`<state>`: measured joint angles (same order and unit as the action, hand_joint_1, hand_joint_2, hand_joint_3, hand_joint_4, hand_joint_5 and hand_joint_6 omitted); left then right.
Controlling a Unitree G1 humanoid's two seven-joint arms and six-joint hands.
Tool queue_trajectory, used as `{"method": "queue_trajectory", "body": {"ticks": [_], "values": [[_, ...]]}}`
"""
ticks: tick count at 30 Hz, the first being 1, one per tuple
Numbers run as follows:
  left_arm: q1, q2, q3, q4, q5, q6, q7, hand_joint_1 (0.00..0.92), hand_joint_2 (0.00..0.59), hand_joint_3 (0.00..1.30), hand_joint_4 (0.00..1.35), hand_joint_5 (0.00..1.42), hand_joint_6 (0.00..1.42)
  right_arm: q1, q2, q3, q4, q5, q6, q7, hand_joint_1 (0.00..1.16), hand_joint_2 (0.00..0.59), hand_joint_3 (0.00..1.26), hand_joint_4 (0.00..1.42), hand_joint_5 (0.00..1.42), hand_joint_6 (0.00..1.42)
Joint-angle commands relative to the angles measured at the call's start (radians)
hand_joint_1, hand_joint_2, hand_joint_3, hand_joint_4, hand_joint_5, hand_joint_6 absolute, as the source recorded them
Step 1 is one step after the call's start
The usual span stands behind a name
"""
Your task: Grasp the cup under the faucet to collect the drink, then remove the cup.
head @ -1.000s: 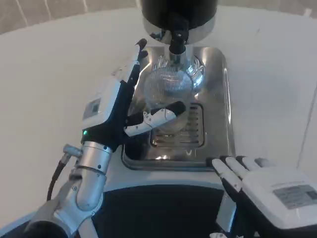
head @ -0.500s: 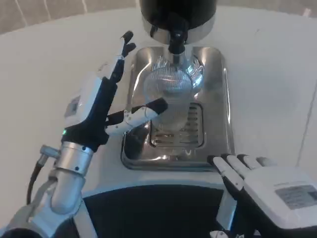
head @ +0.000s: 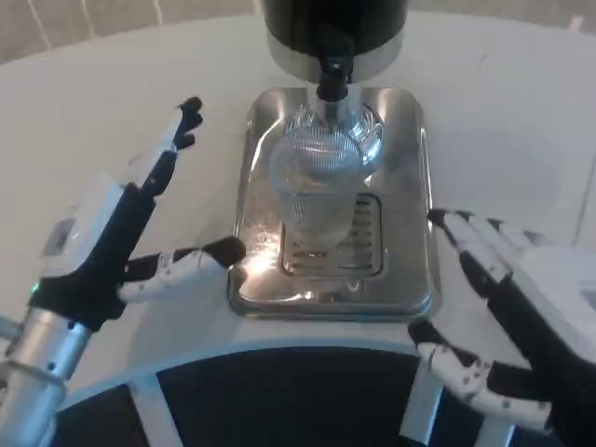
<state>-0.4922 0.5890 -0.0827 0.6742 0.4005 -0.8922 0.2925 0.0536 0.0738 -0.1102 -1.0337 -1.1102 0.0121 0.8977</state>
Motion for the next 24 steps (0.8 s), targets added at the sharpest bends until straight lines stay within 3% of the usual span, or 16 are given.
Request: {"method": "queue_trajectory", "body": {"ticks": [1,9,13,24], "values": [[0.110,0.054,0.041,-0.112,-0.016,-0.006,-0.066,0.092,0.056,0.05,0.05,0.15,0.16,-0.047,0.116,-0.010,-0.014,0.045,0.084,-0.018,0.29,0.462,0.00,0.00,0.00,0.01],[0.278,0.110,0.100,-0.283,-0.003,-0.002,-0.152,0.093,0.057,0.07,0.06,0.16,0.17,-0.118,0.122,0.012,-0.014,0.133,0.281,-0.041,0.24,0.459,0.00,0.00,0.00,0.02],[0.326,0.128,0.121,-0.357,0.024,-0.007,-0.177,0.093,0.057,0.09,0.07,0.15,0.17,-0.157,0.095,0.017,-0.014,0.178,0.374,-0.048,0.14,0.469,0.00,0.00,0.00,0.00],[0.416,0.157,0.173,-0.435,-0.004,-0.018,-0.243,0.093,0.063,0.10,0.08,0.15,0.17,-0.351,-0.023,0.073,0.010,0.256,0.646,-0.068,0.12,0.468,0.00,0.00,0.00,0.00]]}}
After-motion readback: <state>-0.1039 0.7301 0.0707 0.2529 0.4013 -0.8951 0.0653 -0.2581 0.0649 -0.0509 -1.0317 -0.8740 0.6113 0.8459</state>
